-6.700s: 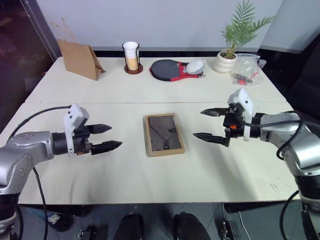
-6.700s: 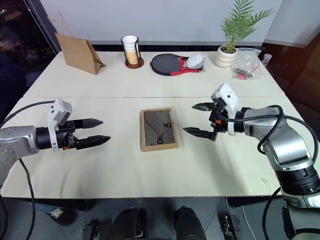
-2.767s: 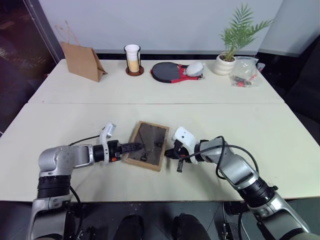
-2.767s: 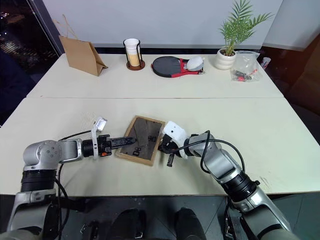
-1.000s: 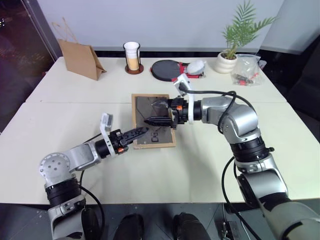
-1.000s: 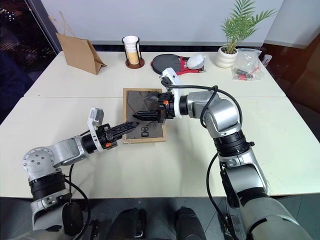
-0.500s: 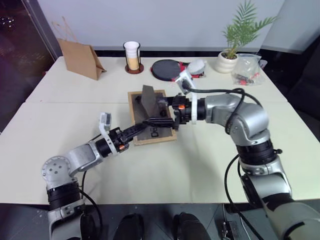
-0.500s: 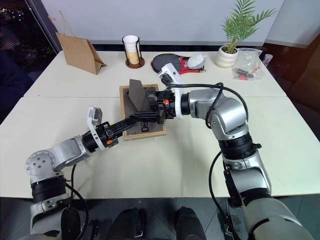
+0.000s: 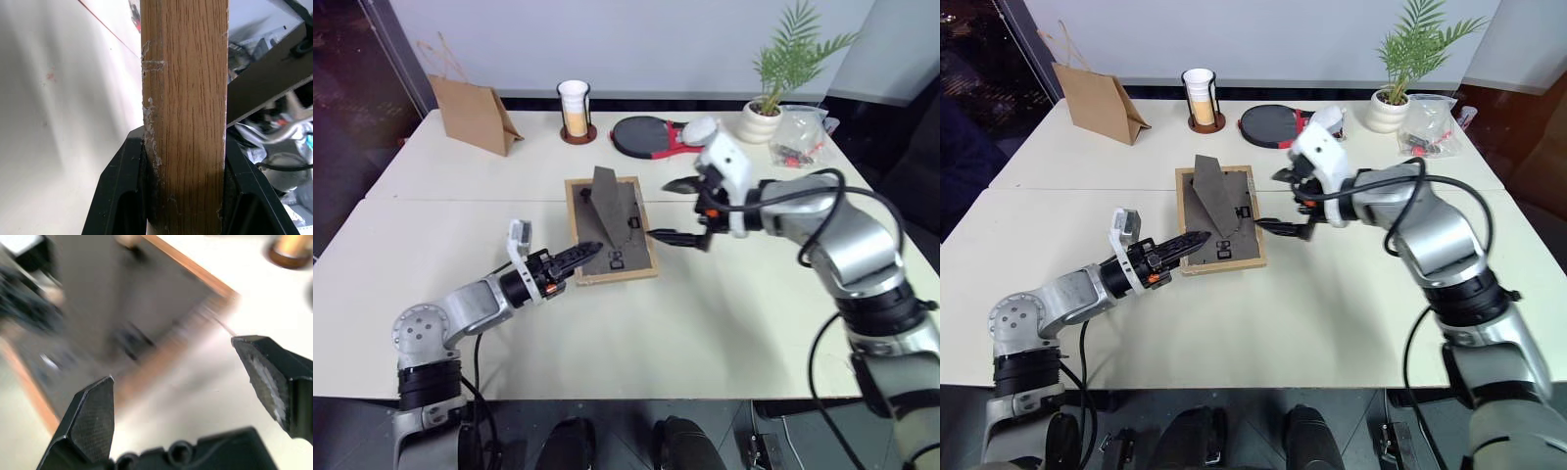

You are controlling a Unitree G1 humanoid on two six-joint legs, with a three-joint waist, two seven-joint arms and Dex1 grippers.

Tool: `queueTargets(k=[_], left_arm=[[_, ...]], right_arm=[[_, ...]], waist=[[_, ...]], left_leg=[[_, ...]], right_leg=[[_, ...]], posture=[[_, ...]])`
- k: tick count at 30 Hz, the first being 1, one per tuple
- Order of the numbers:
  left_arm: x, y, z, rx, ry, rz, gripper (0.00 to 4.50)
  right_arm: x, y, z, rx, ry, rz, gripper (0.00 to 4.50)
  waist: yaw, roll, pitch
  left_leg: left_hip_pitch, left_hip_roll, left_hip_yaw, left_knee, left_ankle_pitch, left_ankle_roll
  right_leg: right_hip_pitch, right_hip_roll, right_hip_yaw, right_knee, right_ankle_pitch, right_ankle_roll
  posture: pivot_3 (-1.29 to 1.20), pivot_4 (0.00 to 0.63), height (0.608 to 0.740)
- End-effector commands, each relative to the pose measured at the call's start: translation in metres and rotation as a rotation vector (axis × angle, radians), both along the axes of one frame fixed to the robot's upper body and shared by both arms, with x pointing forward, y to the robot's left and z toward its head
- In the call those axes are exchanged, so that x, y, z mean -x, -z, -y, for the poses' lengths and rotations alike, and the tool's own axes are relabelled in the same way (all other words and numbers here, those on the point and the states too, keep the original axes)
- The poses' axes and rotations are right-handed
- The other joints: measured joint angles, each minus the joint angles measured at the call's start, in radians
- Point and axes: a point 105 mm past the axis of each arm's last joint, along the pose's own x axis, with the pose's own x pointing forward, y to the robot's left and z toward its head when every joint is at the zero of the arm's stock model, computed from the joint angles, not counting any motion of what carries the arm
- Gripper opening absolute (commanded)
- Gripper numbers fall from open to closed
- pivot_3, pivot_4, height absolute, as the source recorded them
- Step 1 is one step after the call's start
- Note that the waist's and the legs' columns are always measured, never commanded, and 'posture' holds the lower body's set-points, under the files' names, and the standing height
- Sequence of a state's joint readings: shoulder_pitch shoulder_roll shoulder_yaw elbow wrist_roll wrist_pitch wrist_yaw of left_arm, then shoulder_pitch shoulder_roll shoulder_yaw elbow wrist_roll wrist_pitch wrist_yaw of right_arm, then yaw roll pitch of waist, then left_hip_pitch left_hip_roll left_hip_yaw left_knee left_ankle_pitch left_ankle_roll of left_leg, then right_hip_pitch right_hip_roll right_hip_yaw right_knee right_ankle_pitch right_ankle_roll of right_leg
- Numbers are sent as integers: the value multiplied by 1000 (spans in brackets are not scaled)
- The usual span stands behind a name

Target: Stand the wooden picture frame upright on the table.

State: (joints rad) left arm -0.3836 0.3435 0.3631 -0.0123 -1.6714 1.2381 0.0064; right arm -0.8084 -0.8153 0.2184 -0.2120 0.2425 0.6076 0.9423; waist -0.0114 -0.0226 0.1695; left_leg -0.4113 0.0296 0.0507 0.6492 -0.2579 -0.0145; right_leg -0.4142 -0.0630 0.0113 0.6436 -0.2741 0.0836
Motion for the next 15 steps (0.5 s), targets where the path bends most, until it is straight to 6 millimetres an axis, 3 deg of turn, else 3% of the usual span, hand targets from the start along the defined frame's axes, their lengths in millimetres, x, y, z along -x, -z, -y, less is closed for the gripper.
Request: queueTargets(k=[1,4,9,15], left_arm=[[8,-20,3,41,28,68,1048],[9,-25,3,70,31,60,1048],[13,-28,6,109,46,25,1048],[17,-28,10,120,60,26,1048]], right_arm=[[3,-28,10,112,-62,316,4424],[-8,-23,8,259,-107,605,4424],[-10,-4,-18,383,-306,1080,4424],[-16,15,-38,356,-426,1232,4424]], waist=[[-4,0,0],[-8,0,0],[-6,0,0],[-2,-1,1]], left_leg=[[0,0,0,0,0,0],[1,1,1,0,0,0],[3,1,2,1,2,-2],[3,1,2,1,7,-11]], right_leg=[[0,0,0,0,0,0],[0,2,1,1,0,0],[1,4,2,2,0,0],[1,6,3,2,0,1]], posture=[[0,150,740],[0,150,740],[0,150,740],[0,150,740]])
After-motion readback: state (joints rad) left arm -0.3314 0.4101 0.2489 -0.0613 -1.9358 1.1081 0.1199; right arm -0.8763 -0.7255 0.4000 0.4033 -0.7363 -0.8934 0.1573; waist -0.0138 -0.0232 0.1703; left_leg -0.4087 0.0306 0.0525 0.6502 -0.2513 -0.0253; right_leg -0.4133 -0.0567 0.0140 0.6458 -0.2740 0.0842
